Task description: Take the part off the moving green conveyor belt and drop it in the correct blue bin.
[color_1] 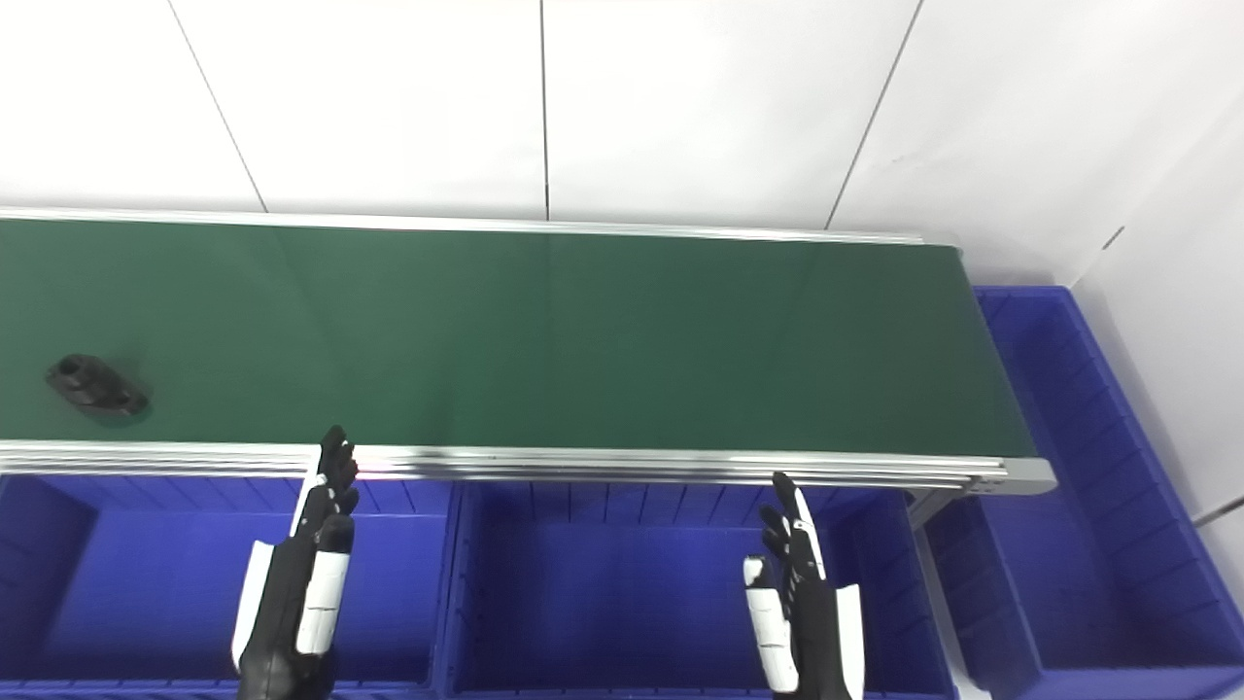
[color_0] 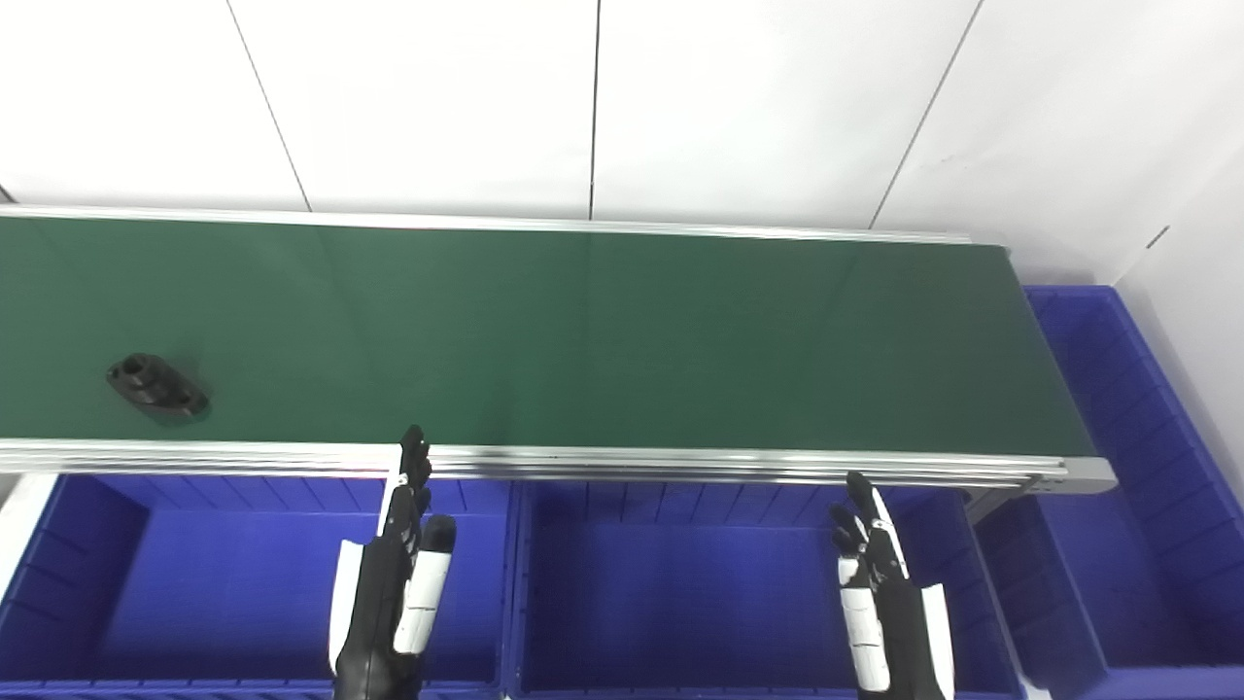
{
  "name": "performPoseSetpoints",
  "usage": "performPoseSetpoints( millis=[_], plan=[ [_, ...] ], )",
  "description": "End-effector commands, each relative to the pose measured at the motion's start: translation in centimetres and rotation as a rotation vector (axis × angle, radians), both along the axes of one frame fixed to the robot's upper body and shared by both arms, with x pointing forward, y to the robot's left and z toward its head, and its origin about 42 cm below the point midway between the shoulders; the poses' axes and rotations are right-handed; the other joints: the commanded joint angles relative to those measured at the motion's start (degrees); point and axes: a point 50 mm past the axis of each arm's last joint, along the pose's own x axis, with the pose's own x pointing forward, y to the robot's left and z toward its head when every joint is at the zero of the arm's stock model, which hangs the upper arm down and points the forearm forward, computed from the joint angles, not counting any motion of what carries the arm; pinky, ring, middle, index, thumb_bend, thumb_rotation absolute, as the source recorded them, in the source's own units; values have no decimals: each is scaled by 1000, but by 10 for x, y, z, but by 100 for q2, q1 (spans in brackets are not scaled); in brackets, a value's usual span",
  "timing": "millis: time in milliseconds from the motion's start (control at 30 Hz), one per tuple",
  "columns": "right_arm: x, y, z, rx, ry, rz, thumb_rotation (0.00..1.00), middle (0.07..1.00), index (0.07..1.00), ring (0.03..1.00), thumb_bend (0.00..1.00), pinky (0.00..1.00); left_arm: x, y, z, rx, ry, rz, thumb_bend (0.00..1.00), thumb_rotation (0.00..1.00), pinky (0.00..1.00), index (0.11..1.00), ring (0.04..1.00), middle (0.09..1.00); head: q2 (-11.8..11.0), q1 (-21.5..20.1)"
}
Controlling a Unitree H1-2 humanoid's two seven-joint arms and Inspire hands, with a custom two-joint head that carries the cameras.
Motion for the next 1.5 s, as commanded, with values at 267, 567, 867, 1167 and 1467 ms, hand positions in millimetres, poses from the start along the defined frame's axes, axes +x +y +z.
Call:
performPoseSetpoints(
  millis=[267, 567, 867, 1167, 1467],
  plan=[
    [12, 7, 14, 16, -126, 40, 1000, 987, 966, 963, 819, 959, -8, -1, 6, 6, -56, -36, 637, 1000, 1000, 1000, 1000, 1000, 3, -11],
    [12, 4, 14, 28, -123, 45, 1000, 992, 966, 973, 818, 981, -11, -6, 5, -3, -33, -37, 657, 1000, 1000, 1000, 1000, 1000, -28, 28],
    [12, 0, 9, 27, -114, 62, 993, 1000, 968, 978, 751, 993, -11, -9, 4, -3, -31, -37, 655, 1000, 1000, 1000, 1000, 1000, -89, 141],
    [9, -10, -4, 18, -116, 64, 1000, 998, 964, 969, 736, 977, -11, -17, -4, -5, -21, -26, 650, 1000, 1000, 1000, 999, 1000, -463, 747],
    [10, -28, -18, 17, -101, 50, 1000, 1000, 979, 983, 752, 1000, -8, -34, -16, 30, -23, -30, 654, 1000, 941, 1000, 954, 1000, -844, 1201]
  ],
)
